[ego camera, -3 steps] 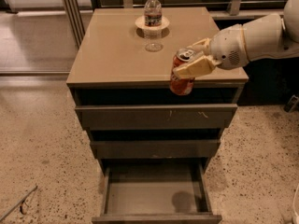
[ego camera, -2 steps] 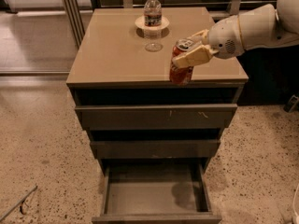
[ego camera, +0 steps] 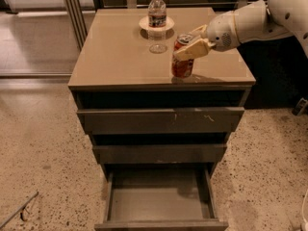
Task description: Pick coke can from bottom drawer and place on counter
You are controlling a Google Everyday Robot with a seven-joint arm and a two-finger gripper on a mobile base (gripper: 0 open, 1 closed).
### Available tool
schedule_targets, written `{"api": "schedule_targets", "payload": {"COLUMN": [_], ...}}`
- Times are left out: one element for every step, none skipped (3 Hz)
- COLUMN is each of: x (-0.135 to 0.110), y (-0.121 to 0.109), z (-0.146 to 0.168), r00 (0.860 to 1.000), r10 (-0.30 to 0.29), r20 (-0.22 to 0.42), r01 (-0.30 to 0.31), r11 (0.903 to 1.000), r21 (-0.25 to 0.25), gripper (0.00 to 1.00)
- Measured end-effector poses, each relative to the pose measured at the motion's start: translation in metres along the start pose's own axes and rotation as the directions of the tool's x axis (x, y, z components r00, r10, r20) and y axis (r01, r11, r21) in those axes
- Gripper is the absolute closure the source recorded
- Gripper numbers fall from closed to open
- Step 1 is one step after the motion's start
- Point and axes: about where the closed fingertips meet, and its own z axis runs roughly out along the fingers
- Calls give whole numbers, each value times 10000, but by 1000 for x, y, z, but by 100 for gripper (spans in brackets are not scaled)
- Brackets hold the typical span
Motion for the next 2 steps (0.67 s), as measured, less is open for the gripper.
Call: {"api": "schedule_targets", "payload": {"x": [12, 23], "y": [-18, -31], "z": [11, 17], "r00": [9996, 9985], "r10": [97, 261], "r20": [-257, -475], "r01": [-96, -257], "r11": [9999, 9996], "r21": [61, 90], "gripper": [100, 97]}}
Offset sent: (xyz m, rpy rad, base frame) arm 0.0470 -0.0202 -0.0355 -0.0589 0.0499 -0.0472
